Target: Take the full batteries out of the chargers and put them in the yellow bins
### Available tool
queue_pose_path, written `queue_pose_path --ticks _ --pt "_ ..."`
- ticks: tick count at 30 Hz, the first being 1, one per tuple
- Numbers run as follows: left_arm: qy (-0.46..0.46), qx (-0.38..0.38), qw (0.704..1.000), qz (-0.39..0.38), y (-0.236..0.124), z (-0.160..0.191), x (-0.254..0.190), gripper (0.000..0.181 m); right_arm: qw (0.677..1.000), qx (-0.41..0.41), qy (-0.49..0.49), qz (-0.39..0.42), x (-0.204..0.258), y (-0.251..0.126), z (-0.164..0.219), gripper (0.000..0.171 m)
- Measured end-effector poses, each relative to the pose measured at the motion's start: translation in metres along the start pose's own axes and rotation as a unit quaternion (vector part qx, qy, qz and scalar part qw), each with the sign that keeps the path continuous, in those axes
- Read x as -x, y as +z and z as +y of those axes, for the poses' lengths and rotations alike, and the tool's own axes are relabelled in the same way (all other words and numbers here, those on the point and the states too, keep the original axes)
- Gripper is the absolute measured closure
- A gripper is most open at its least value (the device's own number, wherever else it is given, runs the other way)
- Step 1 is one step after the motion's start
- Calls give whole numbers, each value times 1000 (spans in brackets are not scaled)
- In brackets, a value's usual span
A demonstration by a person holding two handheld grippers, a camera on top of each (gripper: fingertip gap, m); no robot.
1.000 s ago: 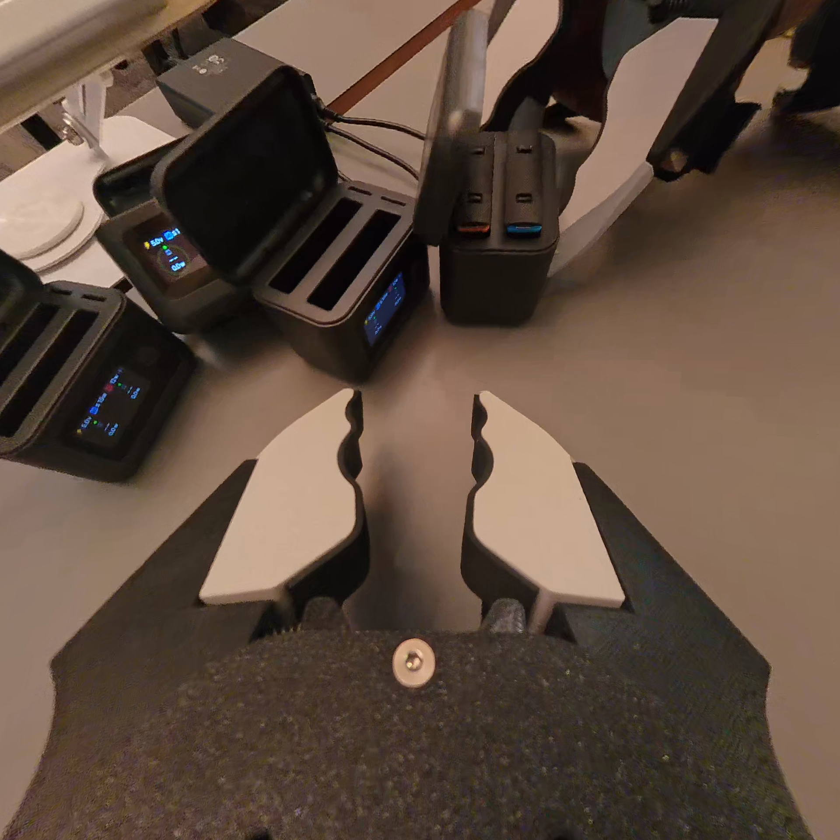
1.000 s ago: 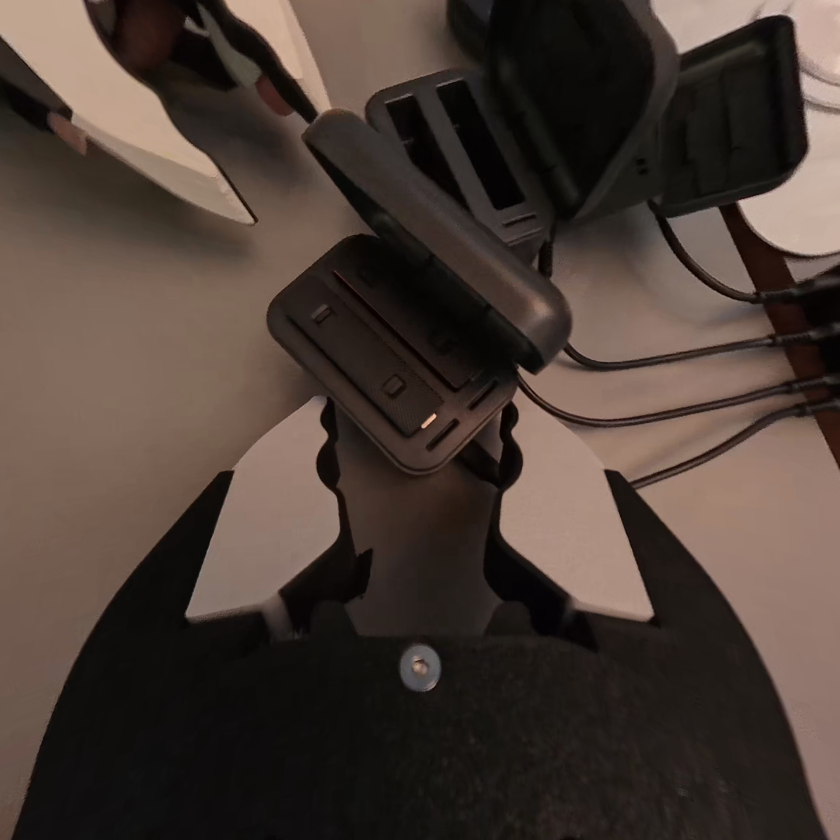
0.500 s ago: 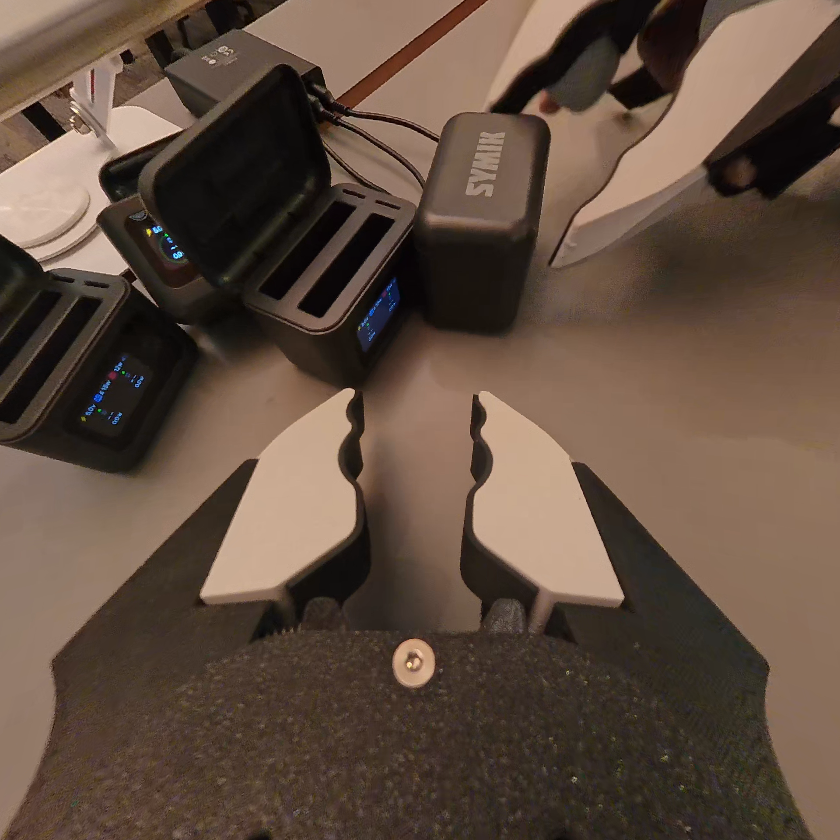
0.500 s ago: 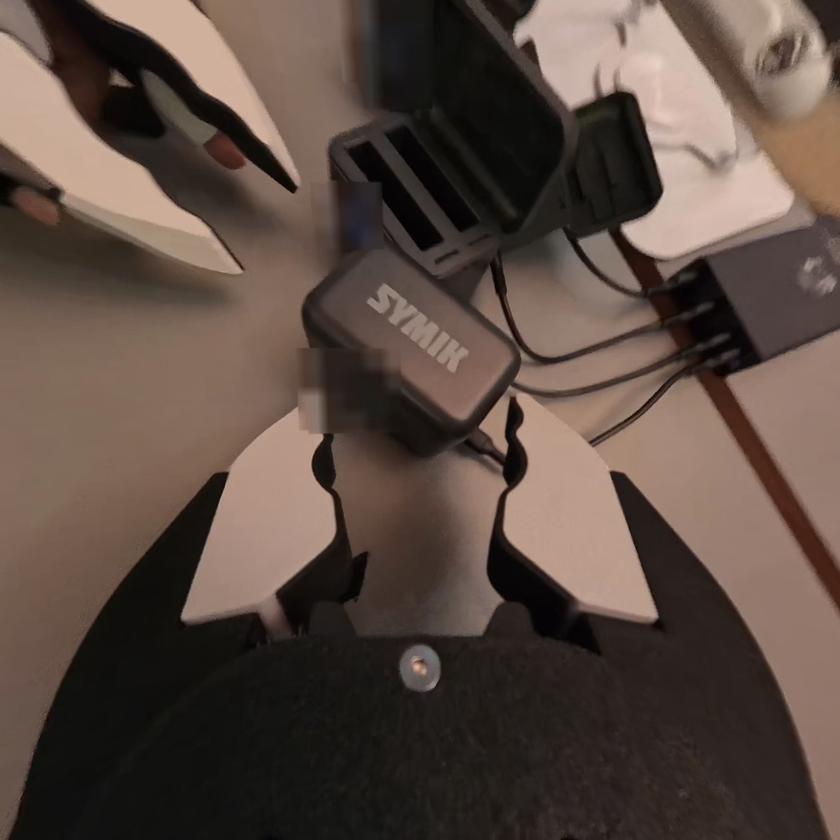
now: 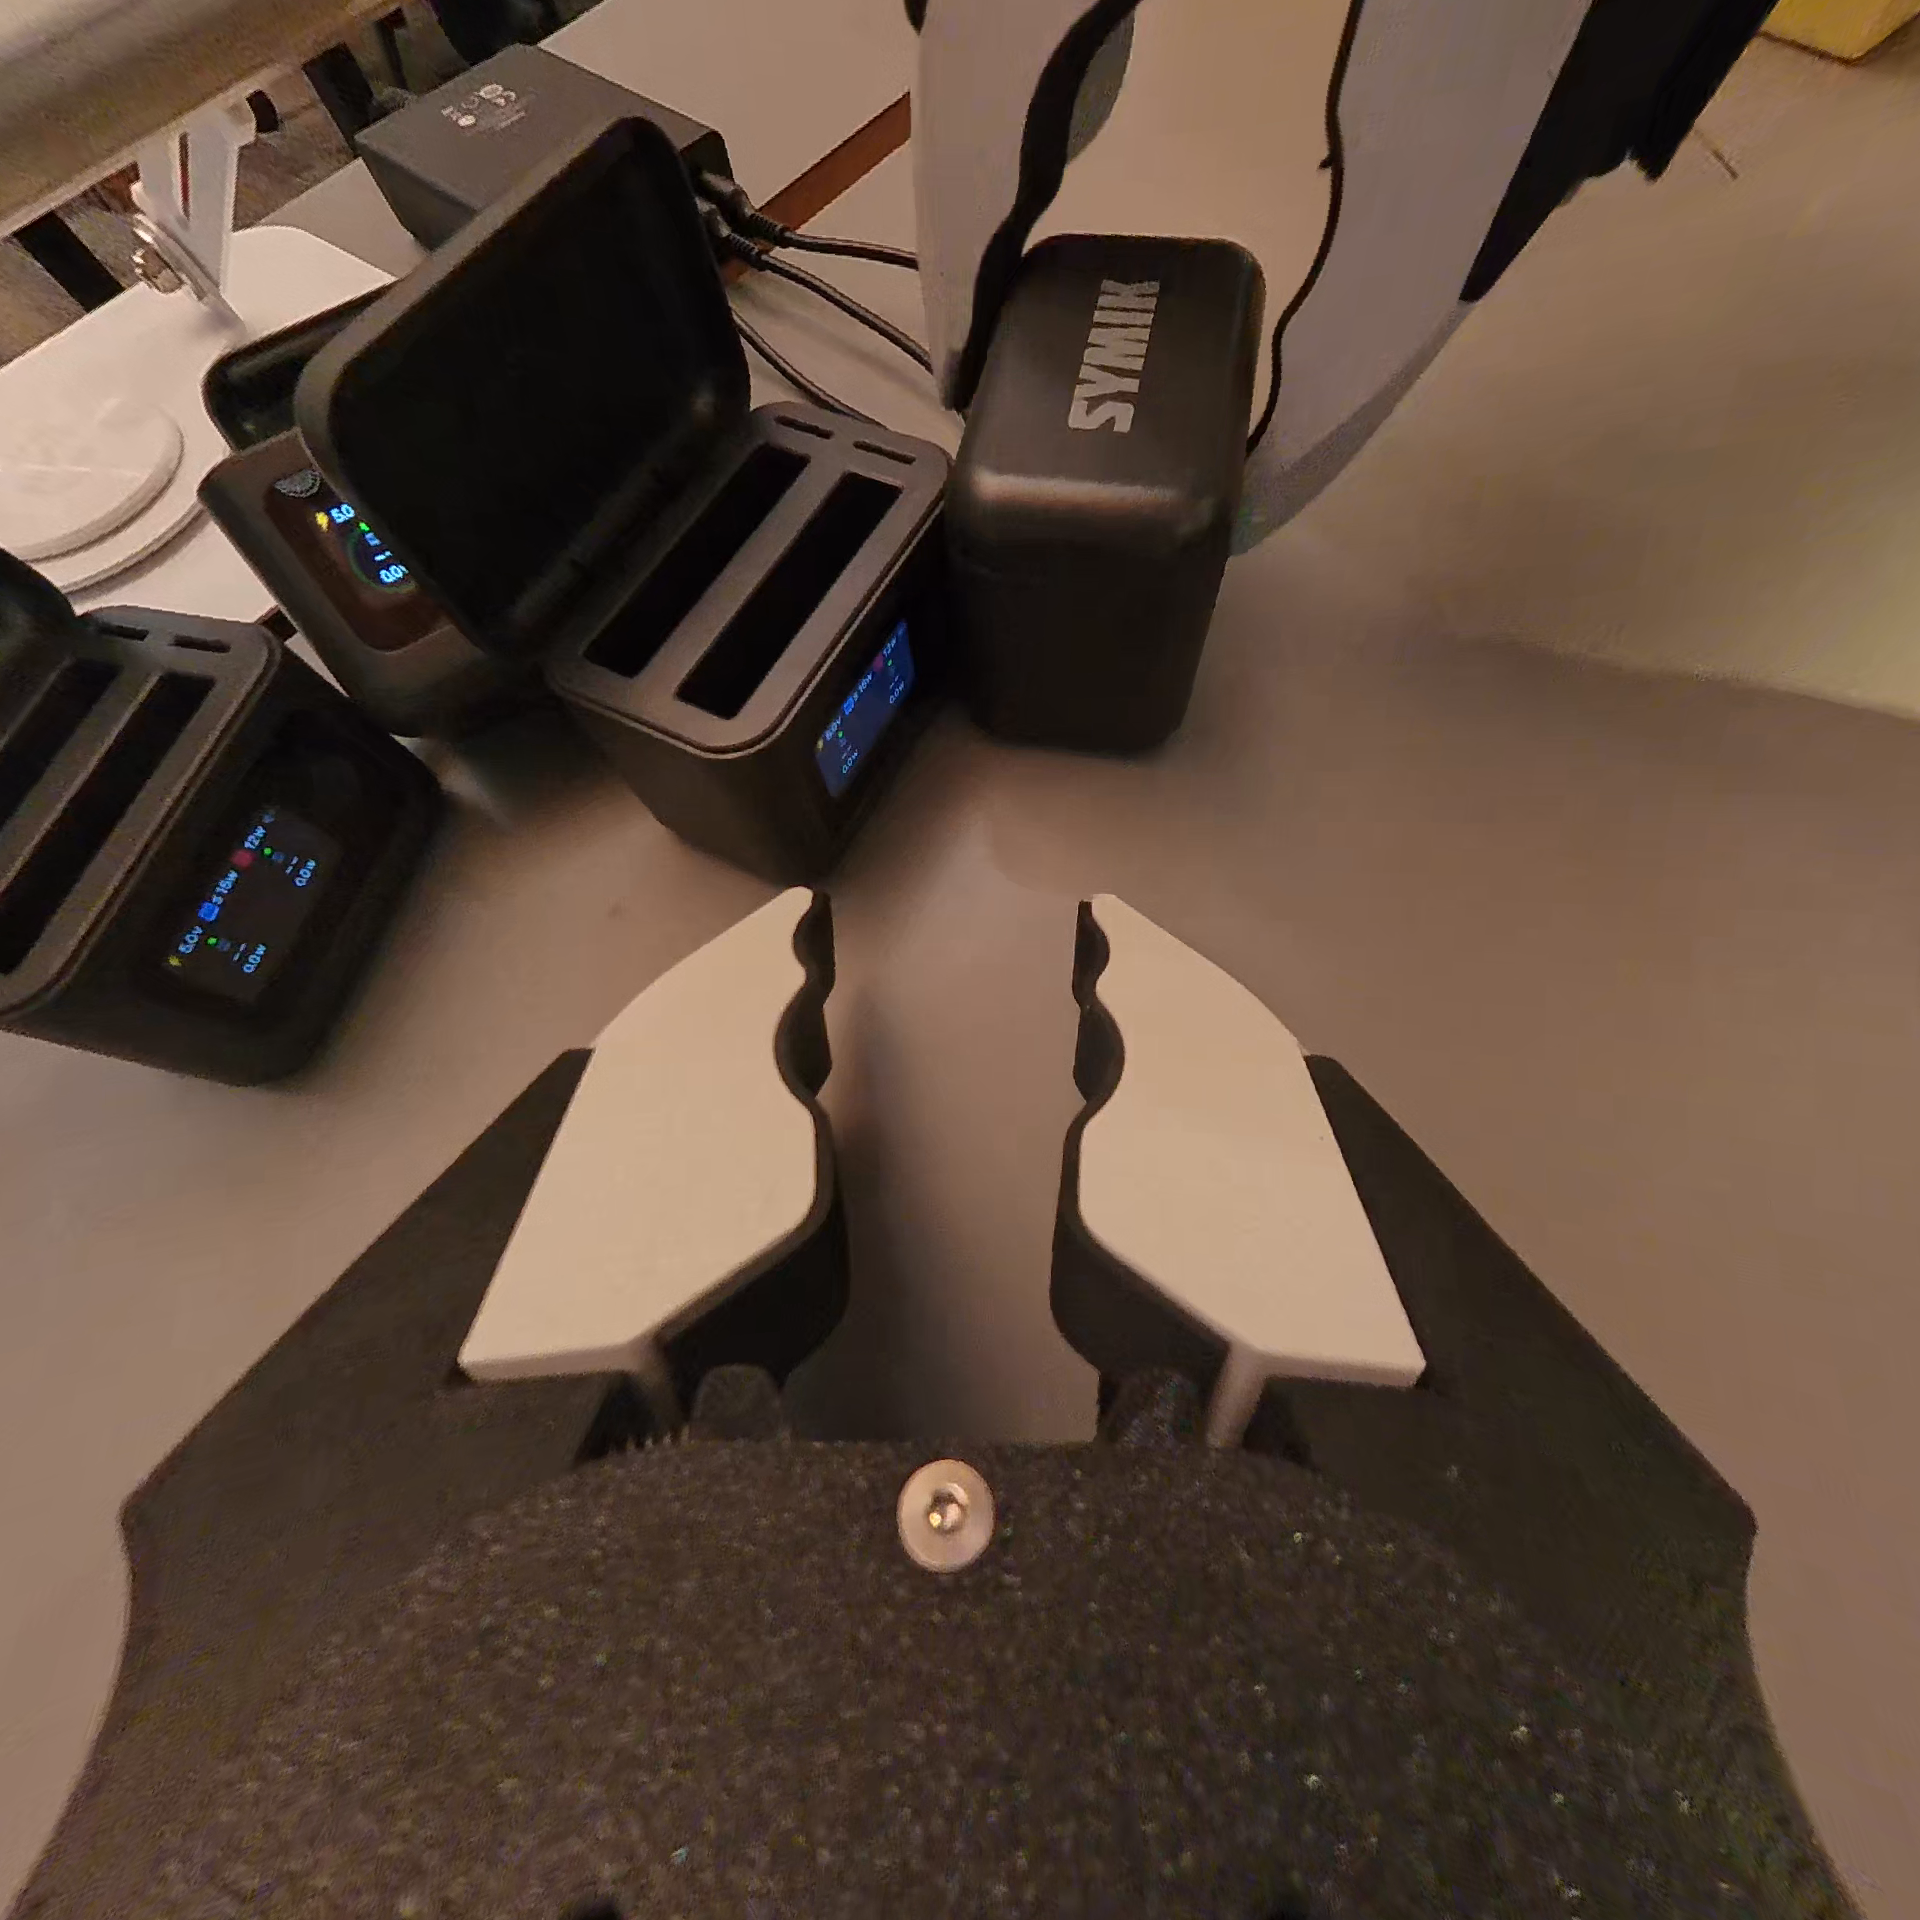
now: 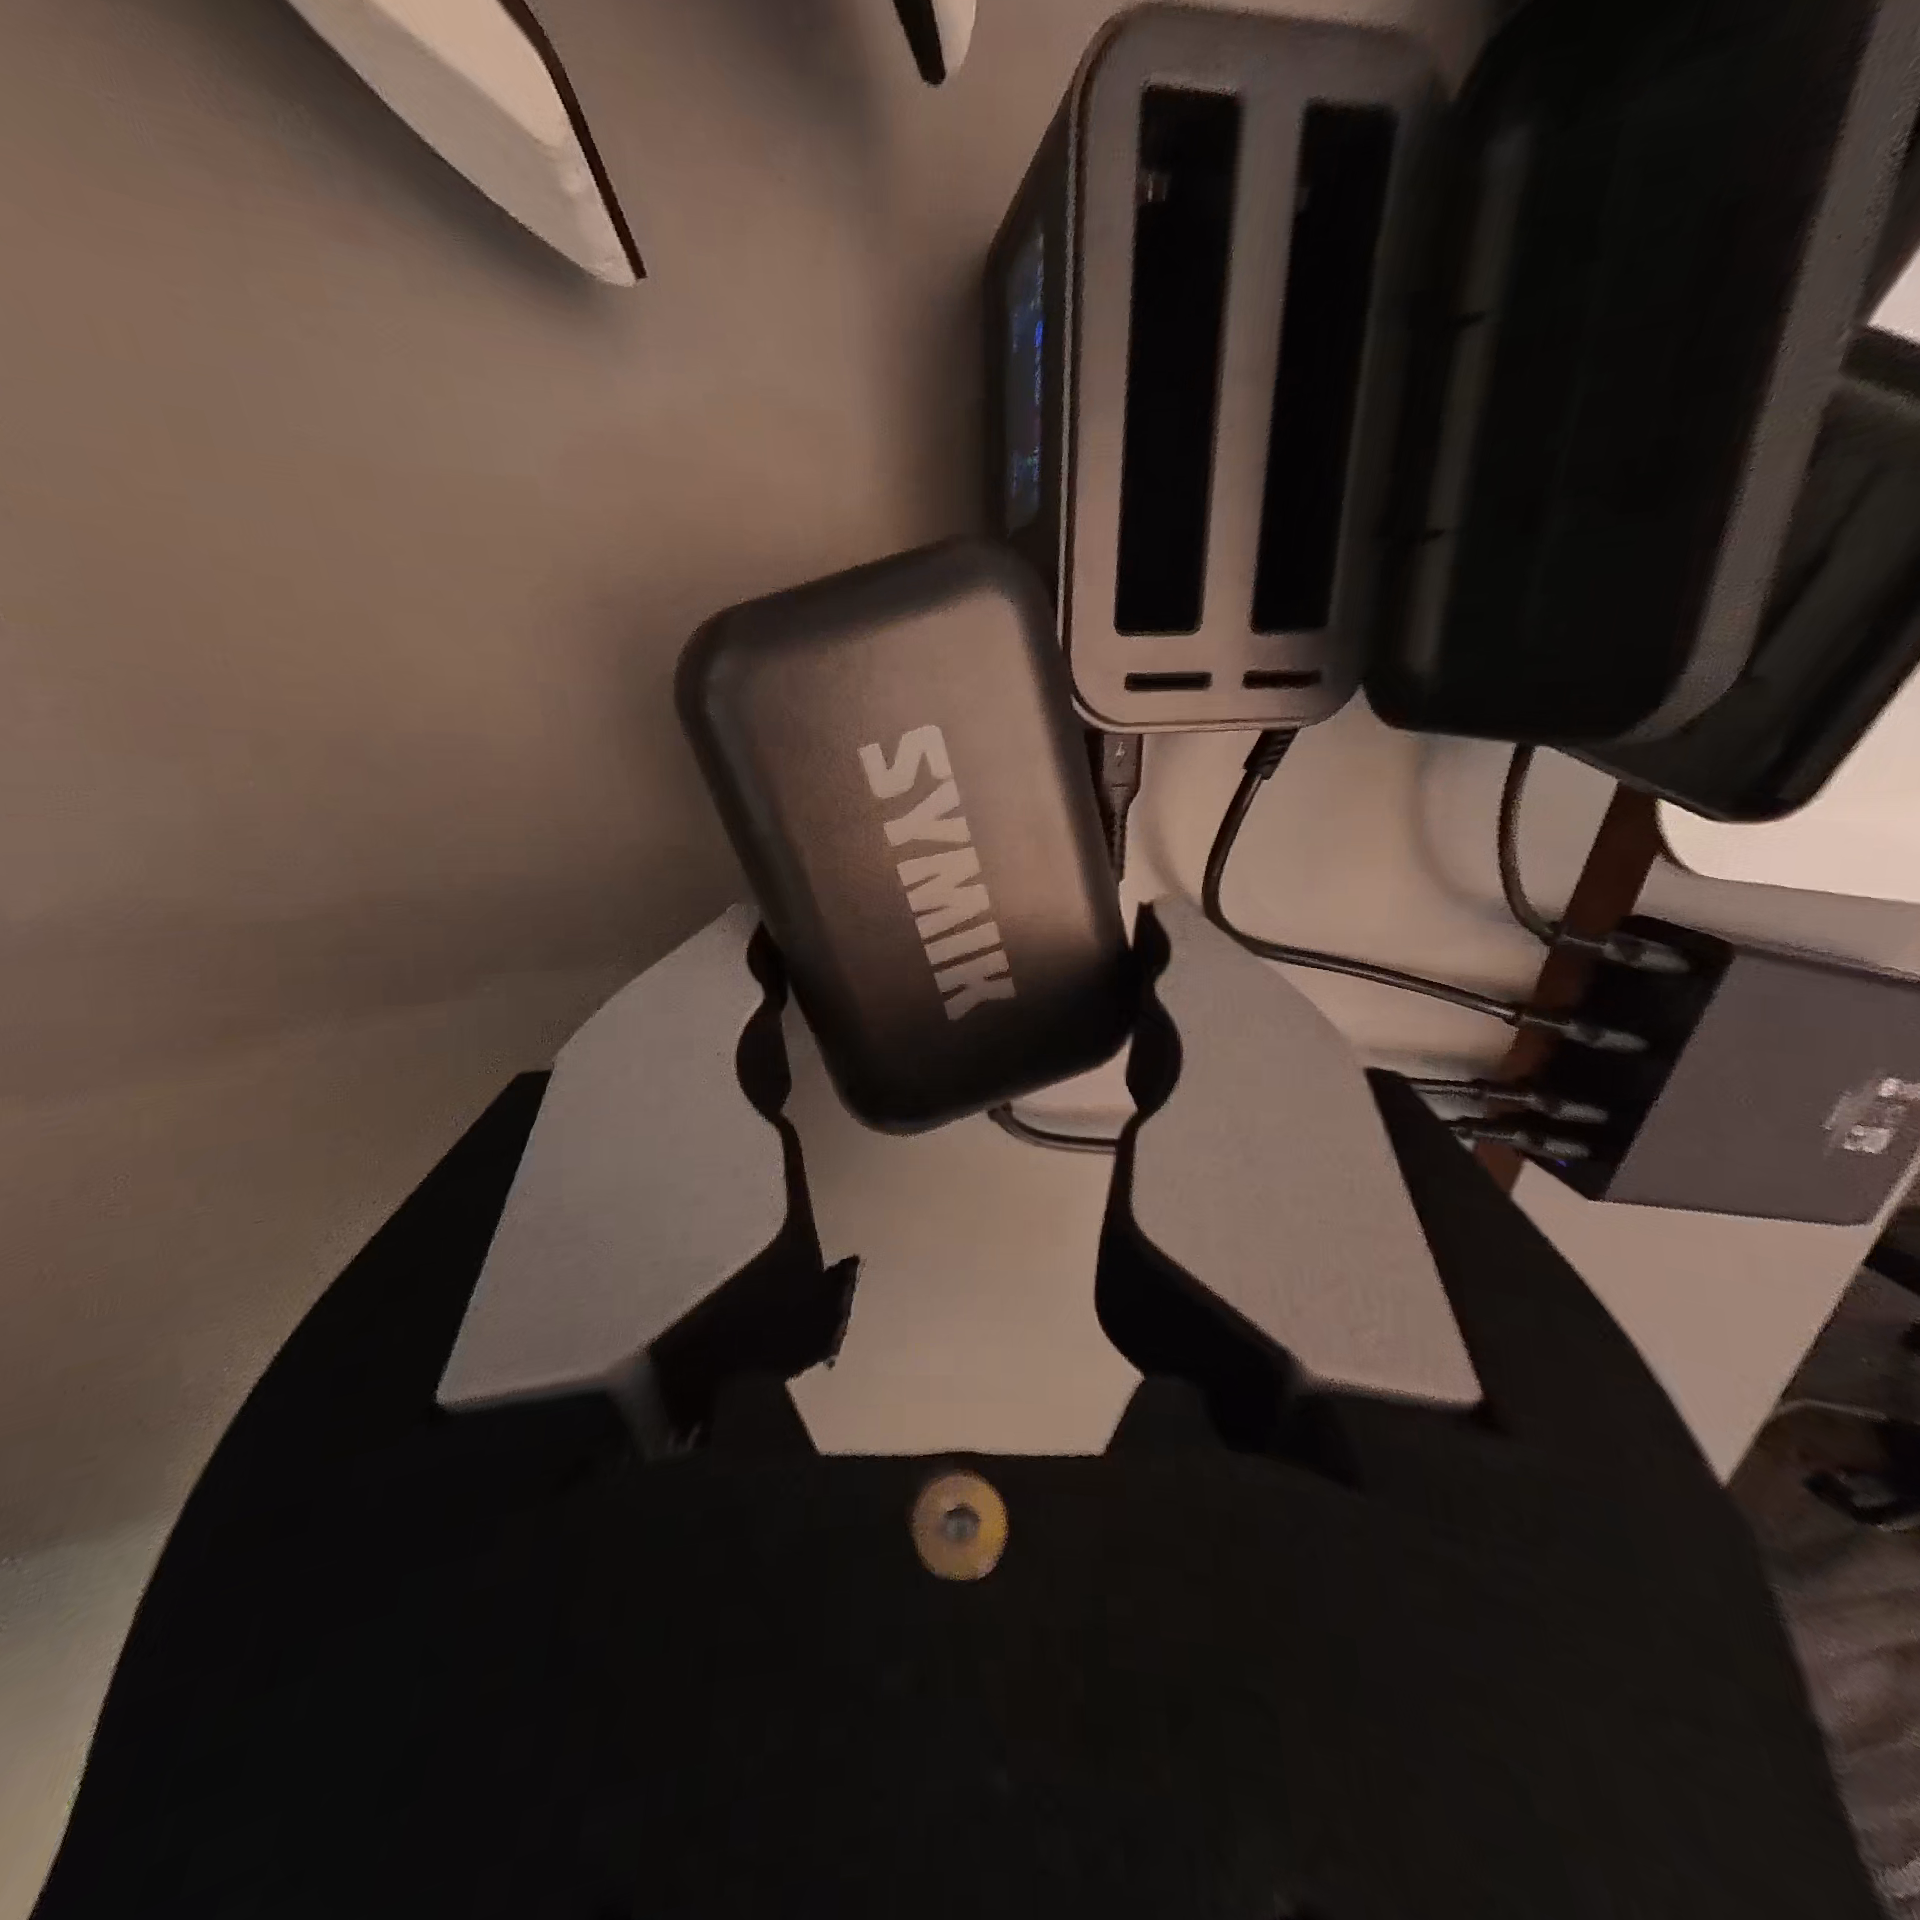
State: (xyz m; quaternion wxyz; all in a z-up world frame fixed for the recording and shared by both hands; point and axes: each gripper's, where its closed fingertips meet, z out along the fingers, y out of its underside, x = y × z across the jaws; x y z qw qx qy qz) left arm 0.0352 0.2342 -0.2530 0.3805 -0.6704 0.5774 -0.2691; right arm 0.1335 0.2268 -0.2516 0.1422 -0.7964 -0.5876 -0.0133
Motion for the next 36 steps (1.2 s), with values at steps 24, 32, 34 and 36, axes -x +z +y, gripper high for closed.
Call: queue_pose_path --ticks 24,32,34,36 --pt "11 14 1000 0 3 5 -2 138 973 14 231 8 -14 -23 16 102" --pt "10 15 1000 0 4 5 -2 138 873 -245 376 191 5 -79 -3 115" --pt "11 14 1000 0 4 5 -2 139 842 -265 414 222 24 -79 2 126" --pt "12 12 1000 -2 4 4 -2 139 812 -281 450 244 43 -75 5 147"
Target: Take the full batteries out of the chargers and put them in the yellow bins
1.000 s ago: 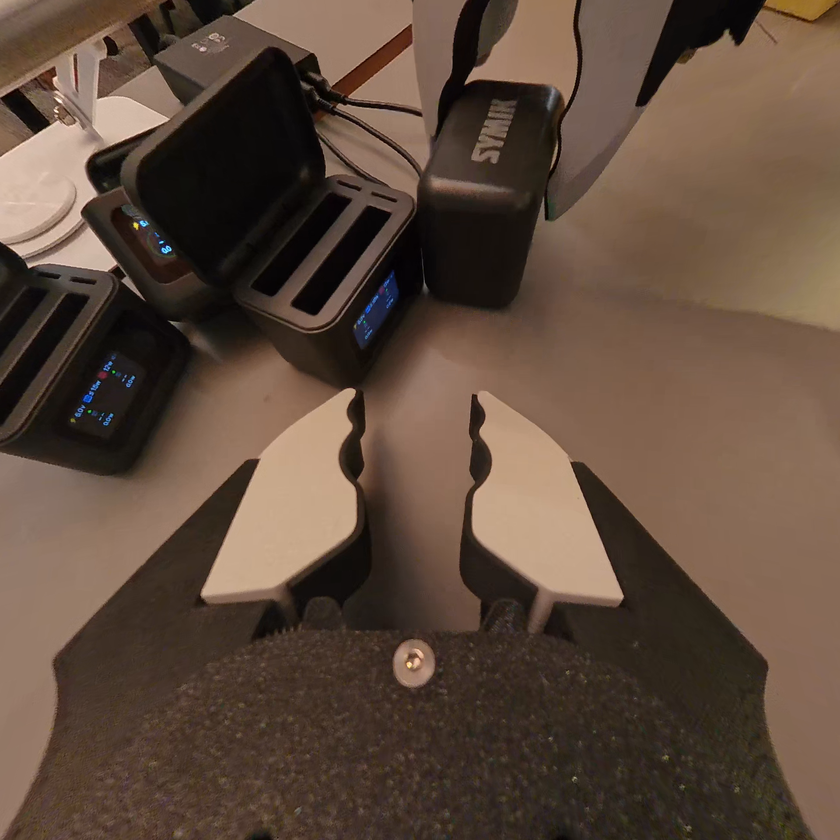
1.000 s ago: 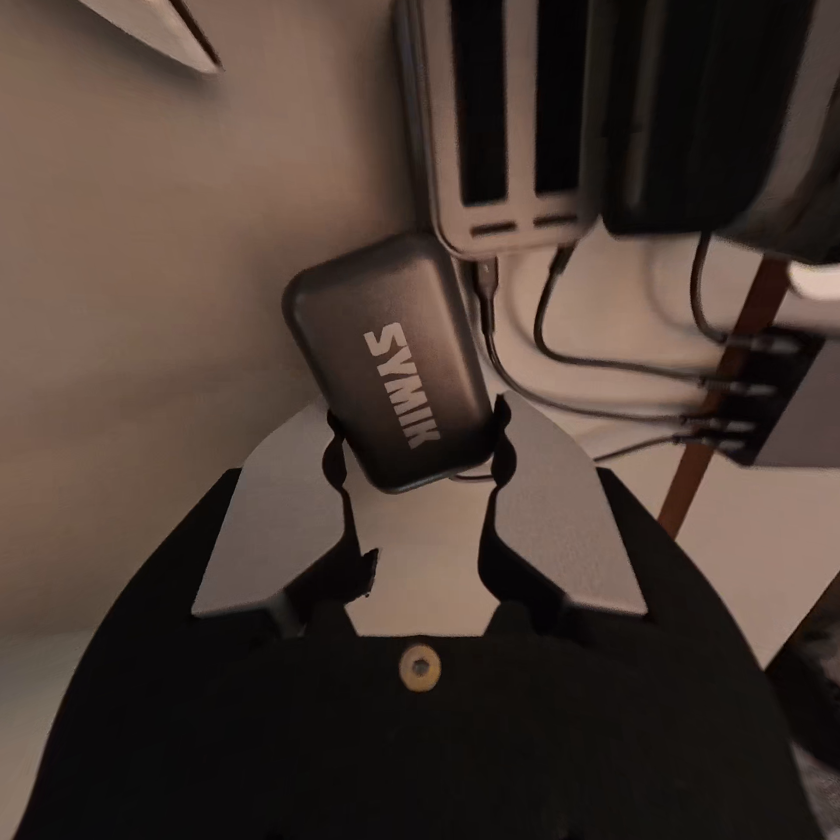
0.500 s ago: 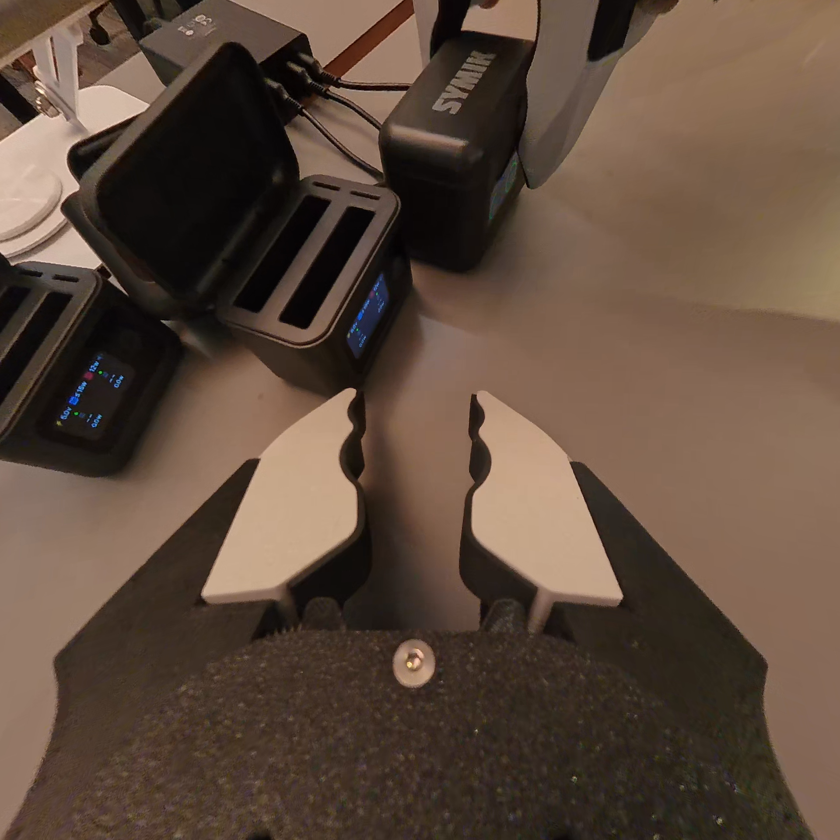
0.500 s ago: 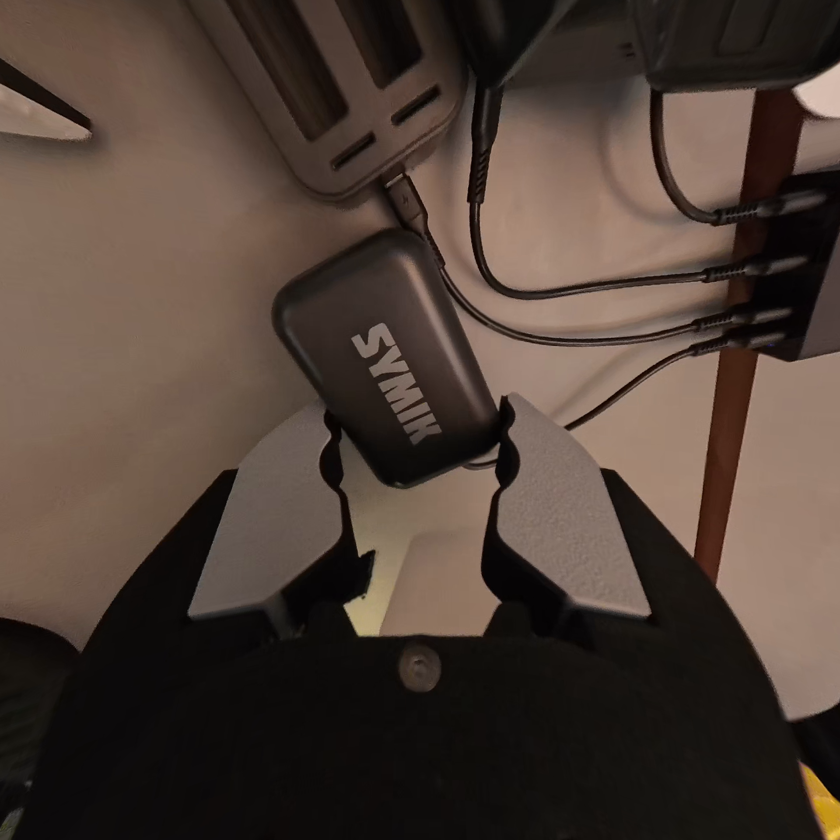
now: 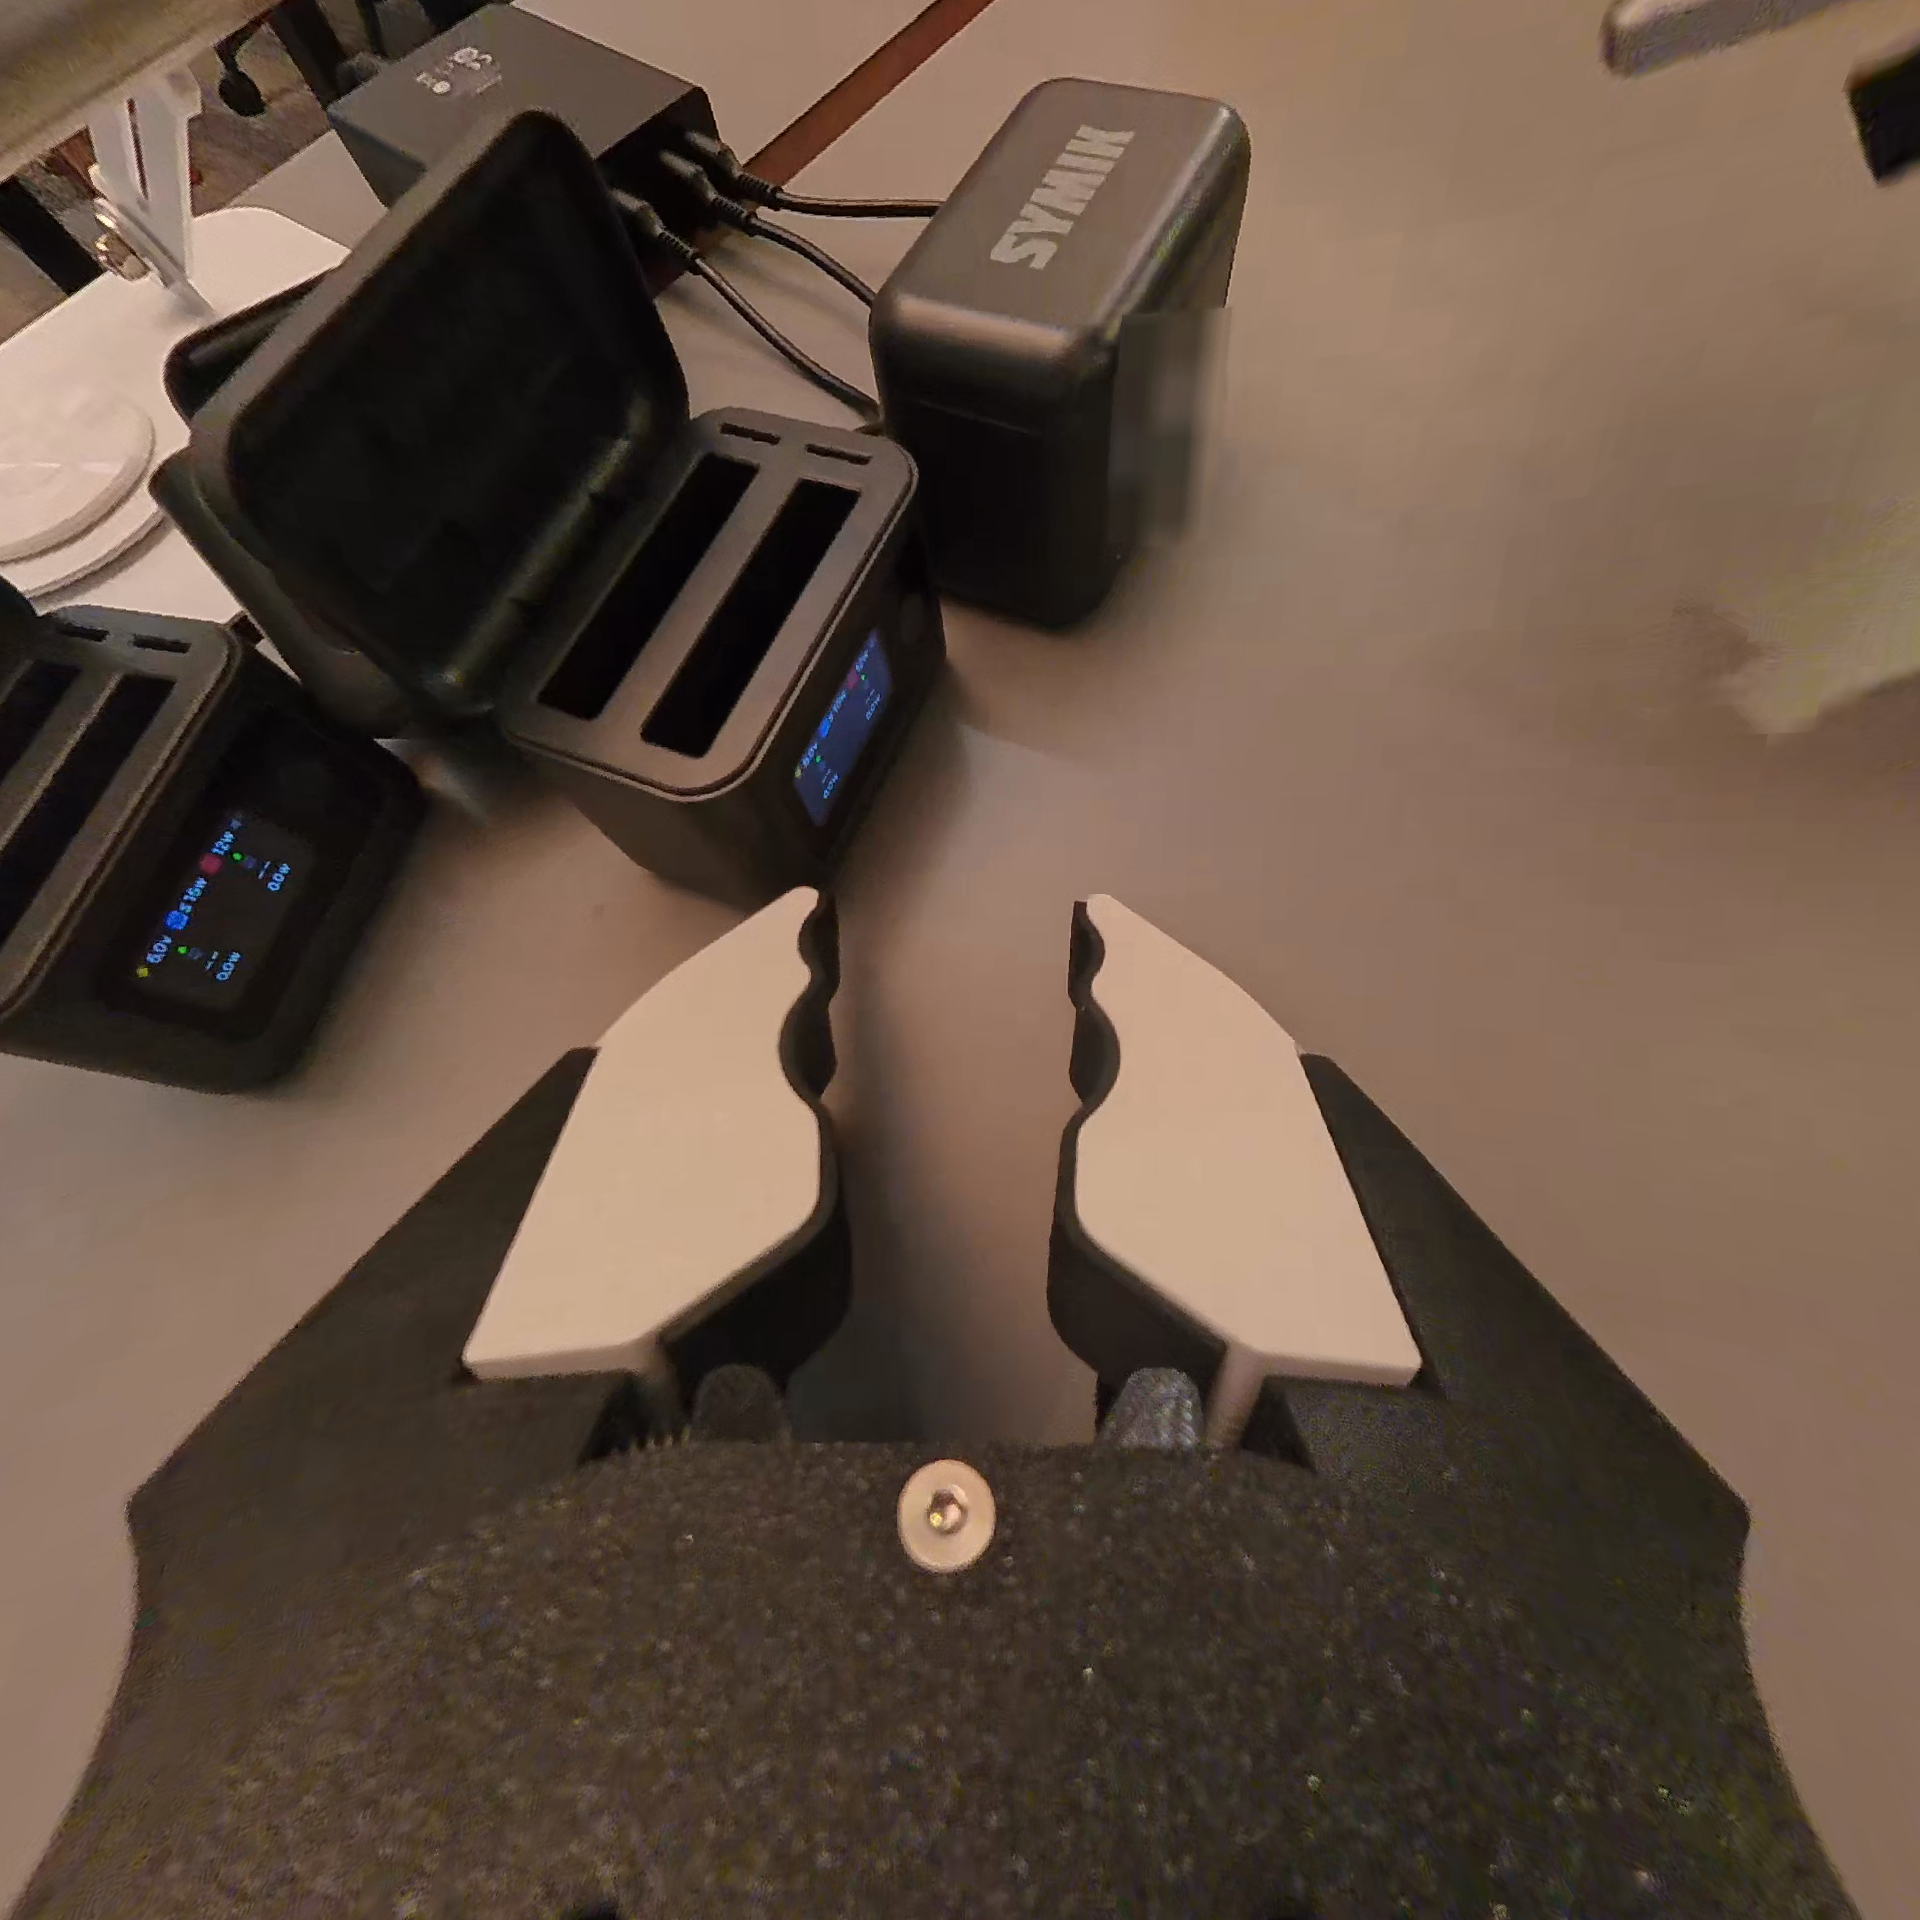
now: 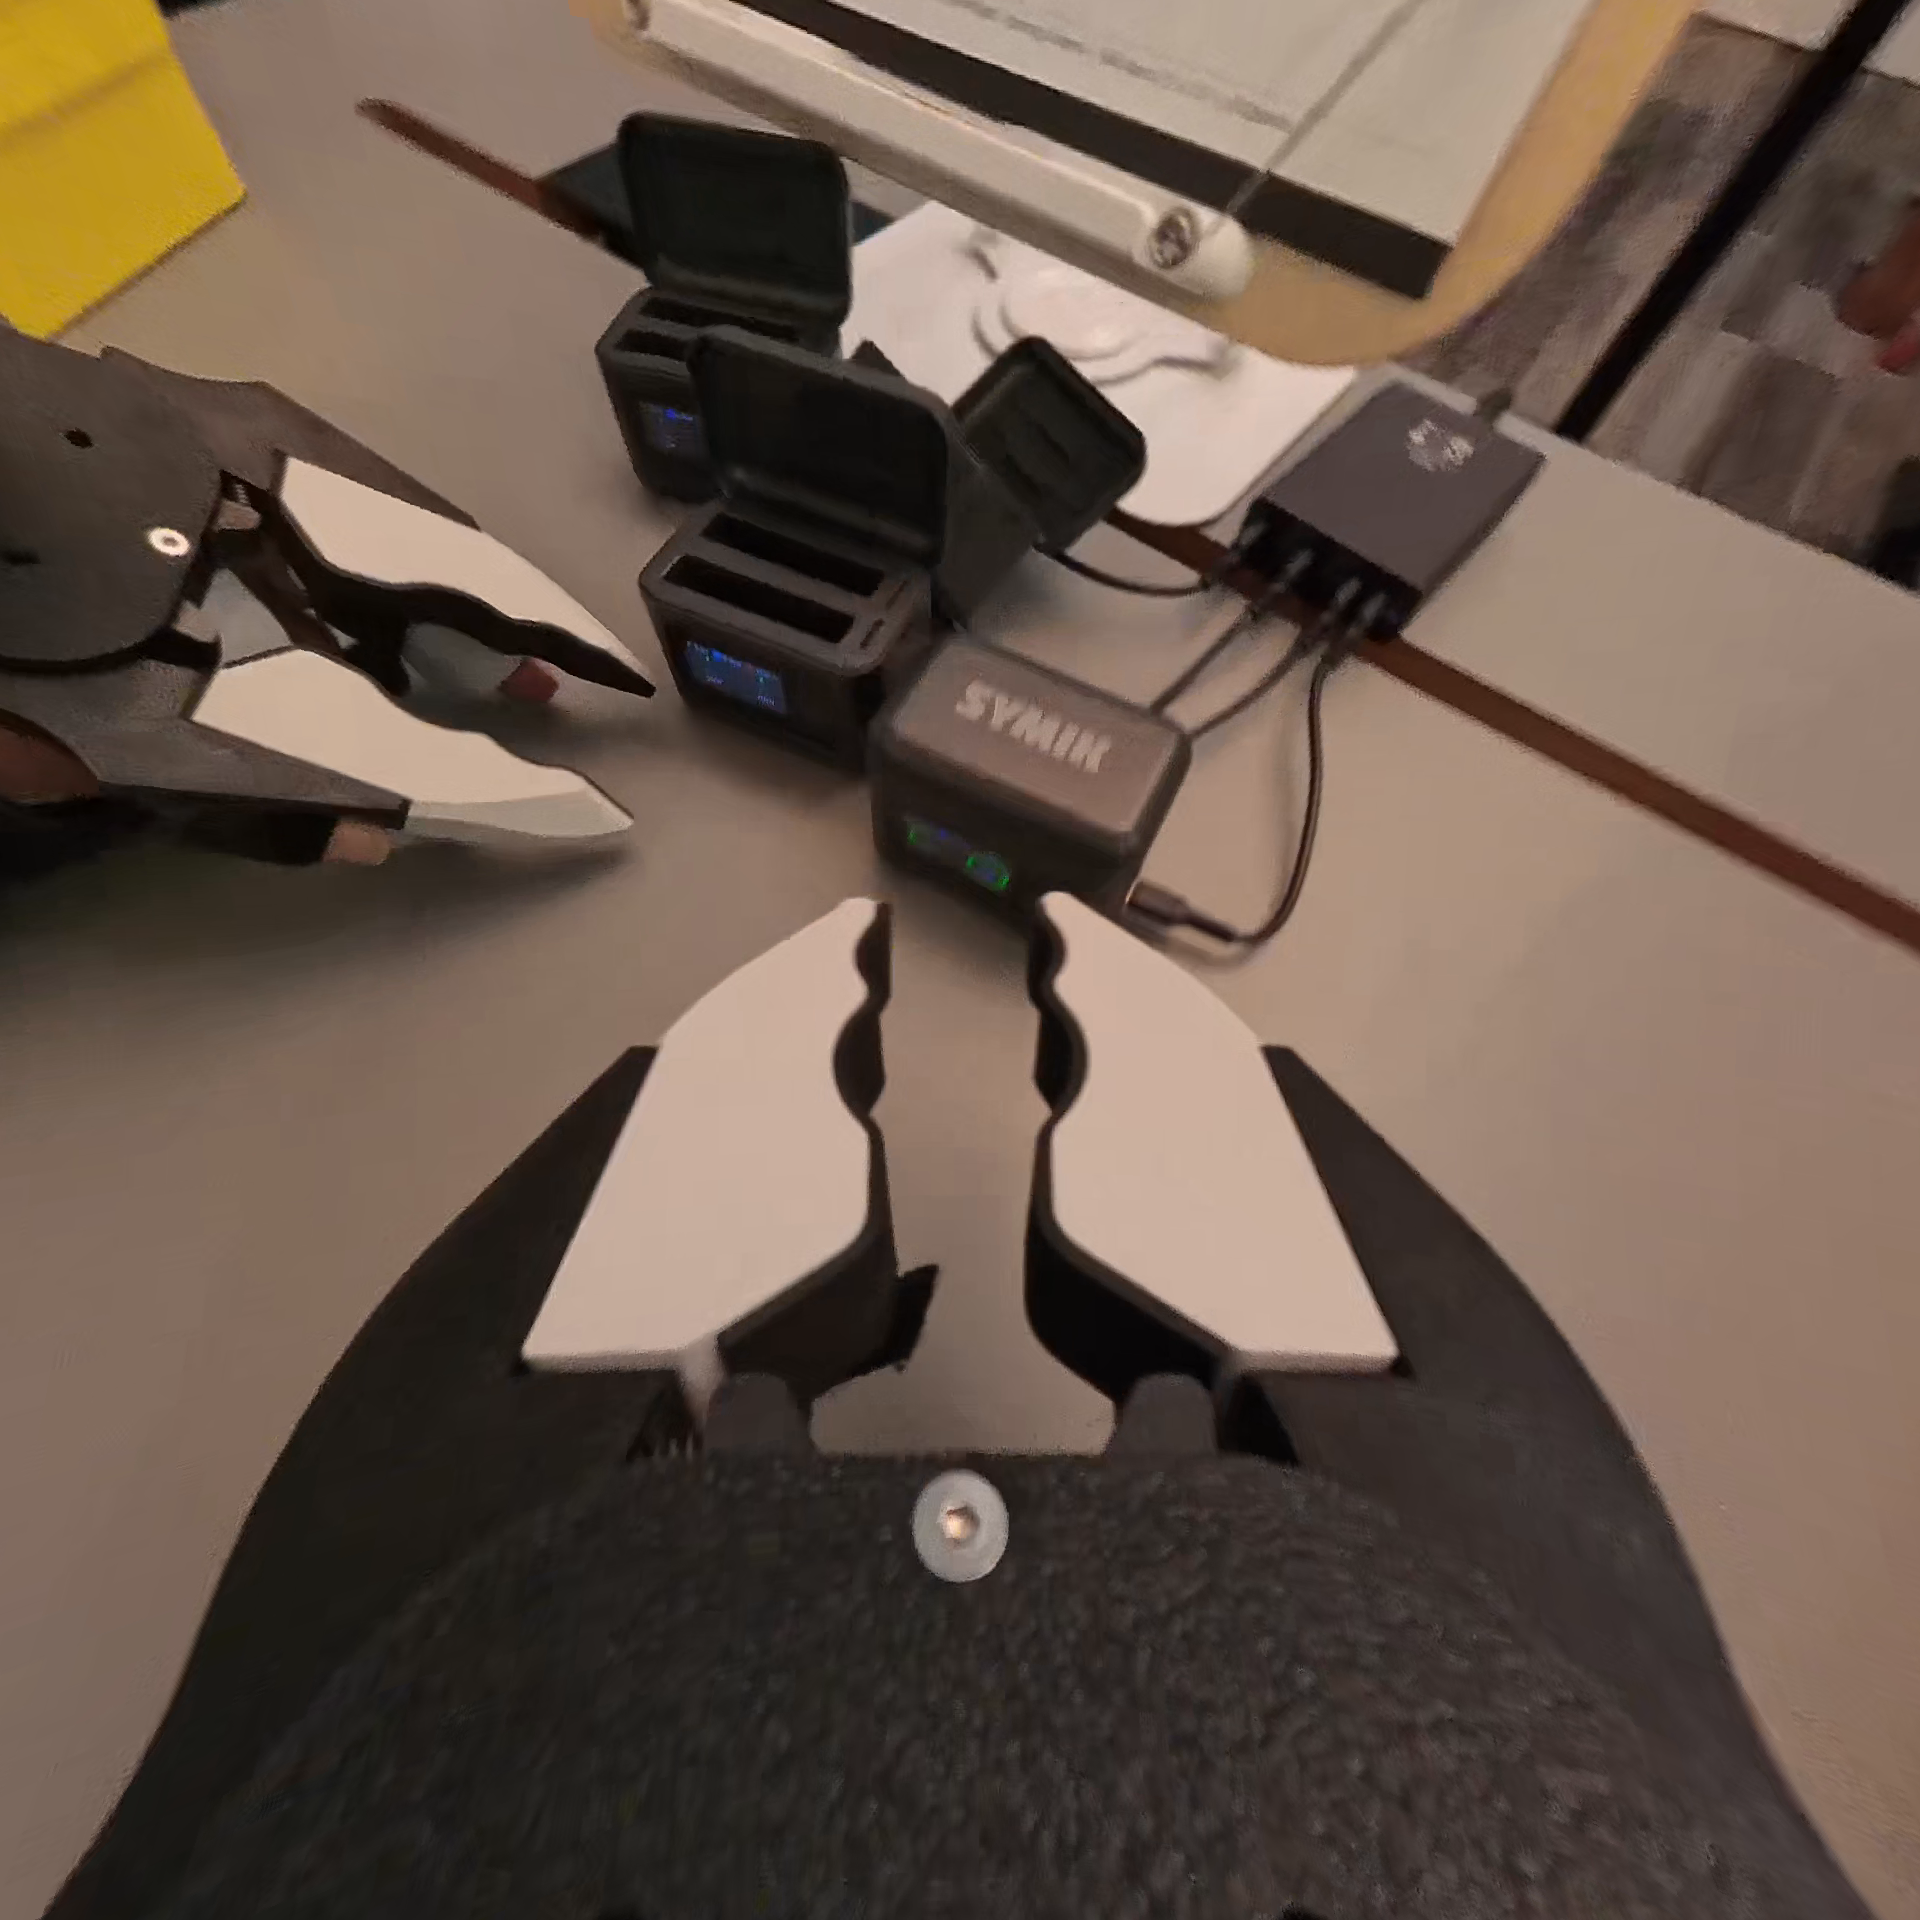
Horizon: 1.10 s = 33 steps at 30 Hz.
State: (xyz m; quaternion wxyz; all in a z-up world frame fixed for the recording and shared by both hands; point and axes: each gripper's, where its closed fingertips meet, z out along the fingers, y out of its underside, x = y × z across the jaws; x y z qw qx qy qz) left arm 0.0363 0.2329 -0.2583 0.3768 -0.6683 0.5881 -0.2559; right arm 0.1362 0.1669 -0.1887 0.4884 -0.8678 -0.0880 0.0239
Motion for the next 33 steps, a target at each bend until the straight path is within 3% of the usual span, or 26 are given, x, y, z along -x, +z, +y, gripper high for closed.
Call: queue_pose_path --ticks 4,13,33 --pt "-1 -9 1000 -4 -1 -4 1 141 998 1 42 40 15 -4 35 171" --pt "7 -15 1000 -6 0 -8 -4 143 990 24 79 111 10 7 68 171" --pt "18 -24 1000 -10 12 -20 -18 145 989 8 84 122 4 4 63 171"
